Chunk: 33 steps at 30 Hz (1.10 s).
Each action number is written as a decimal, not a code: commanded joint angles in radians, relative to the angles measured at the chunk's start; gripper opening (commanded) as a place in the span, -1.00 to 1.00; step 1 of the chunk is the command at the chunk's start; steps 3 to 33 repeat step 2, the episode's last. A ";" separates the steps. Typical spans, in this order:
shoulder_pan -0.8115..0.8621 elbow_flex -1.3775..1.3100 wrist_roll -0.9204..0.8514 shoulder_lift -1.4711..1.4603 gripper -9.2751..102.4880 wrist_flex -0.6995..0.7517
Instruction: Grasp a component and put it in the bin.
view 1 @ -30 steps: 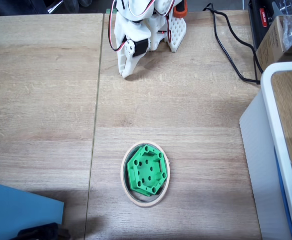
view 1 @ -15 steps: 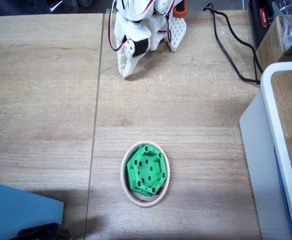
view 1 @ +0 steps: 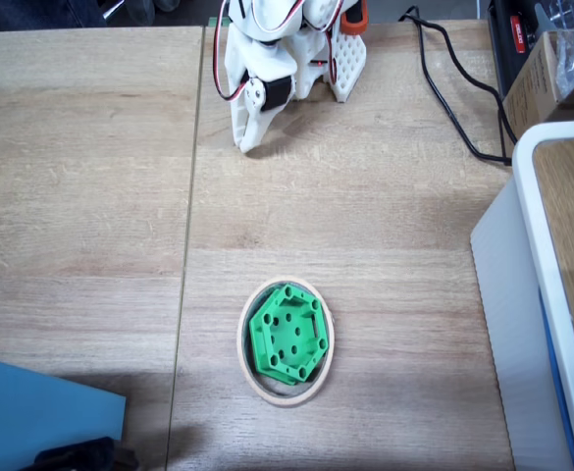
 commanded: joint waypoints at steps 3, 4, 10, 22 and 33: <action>0.000 0.005 0.011 0.002 -0.83 -0.003; 0.000 0.005 0.011 0.002 -0.83 -0.003; 0.000 0.005 0.011 0.002 -0.83 -0.003; 0.000 0.005 0.011 0.002 -0.83 -0.003; 0.000 0.005 0.011 0.002 -0.83 -0.003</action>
